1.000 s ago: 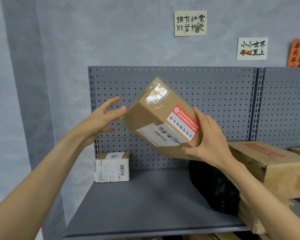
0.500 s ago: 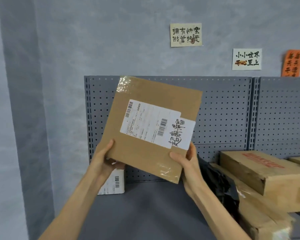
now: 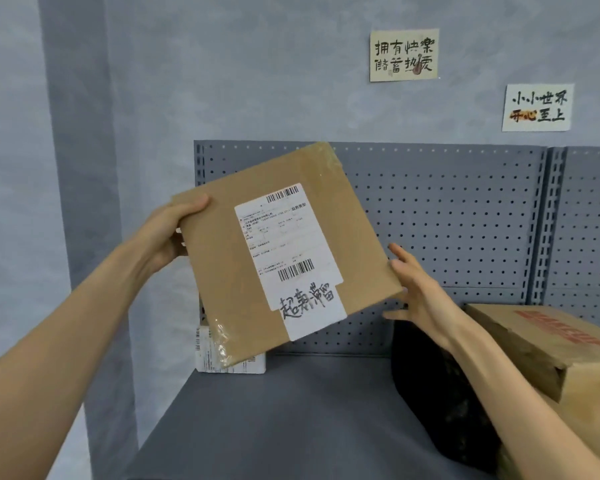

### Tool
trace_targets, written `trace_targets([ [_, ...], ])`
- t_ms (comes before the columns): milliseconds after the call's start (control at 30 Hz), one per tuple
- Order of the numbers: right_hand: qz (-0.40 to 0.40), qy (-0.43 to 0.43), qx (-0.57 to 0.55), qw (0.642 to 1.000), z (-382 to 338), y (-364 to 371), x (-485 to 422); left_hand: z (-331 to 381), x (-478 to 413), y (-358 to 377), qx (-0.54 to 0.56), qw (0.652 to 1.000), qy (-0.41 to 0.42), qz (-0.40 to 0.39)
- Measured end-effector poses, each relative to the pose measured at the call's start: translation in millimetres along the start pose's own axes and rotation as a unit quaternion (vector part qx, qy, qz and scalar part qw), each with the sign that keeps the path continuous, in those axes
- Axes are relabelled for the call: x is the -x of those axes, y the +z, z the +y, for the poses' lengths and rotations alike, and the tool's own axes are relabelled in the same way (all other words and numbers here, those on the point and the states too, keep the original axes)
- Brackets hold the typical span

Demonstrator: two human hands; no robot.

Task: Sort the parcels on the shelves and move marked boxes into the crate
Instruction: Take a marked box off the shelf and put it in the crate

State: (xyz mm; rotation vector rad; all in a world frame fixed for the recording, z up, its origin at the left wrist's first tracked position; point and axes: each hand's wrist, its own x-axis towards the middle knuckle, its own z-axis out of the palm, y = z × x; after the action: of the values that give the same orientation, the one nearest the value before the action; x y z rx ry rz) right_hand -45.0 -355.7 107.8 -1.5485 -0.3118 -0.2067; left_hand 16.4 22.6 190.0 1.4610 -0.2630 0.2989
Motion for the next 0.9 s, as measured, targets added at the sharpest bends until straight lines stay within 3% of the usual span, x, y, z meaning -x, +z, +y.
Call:
trace_targets([
  [133,-0.041,-0.019,0.037,0.998,13,25,0,7,0,11,-0.013,1.000,0.020,-0.007],
  [267,0.030,-0.078,0.020,0.996,31,43,2,0,7,17,0.016,0.999,0.046,-0.003],
  [400,0.081,-0.107,-0.043,0.990,30,44,-1,-21,34,20,-0.025,0.997,0.043,-0.057],
  [500,0.095,-0.118,-0.071,0.986,25,45,-4,-45,54,29,0.033,0.995,0.030,-0.088],
  [600,0.082,-0.120,-0.057,0.988,23,44,-1,-58,65,35,0.116,0.991,0.017,-0.059],
  [900,0.043,-0.129,-0.021,0.991,11,30,32,-78,86,48,0.175,0.983,0.014,-0.048],
])
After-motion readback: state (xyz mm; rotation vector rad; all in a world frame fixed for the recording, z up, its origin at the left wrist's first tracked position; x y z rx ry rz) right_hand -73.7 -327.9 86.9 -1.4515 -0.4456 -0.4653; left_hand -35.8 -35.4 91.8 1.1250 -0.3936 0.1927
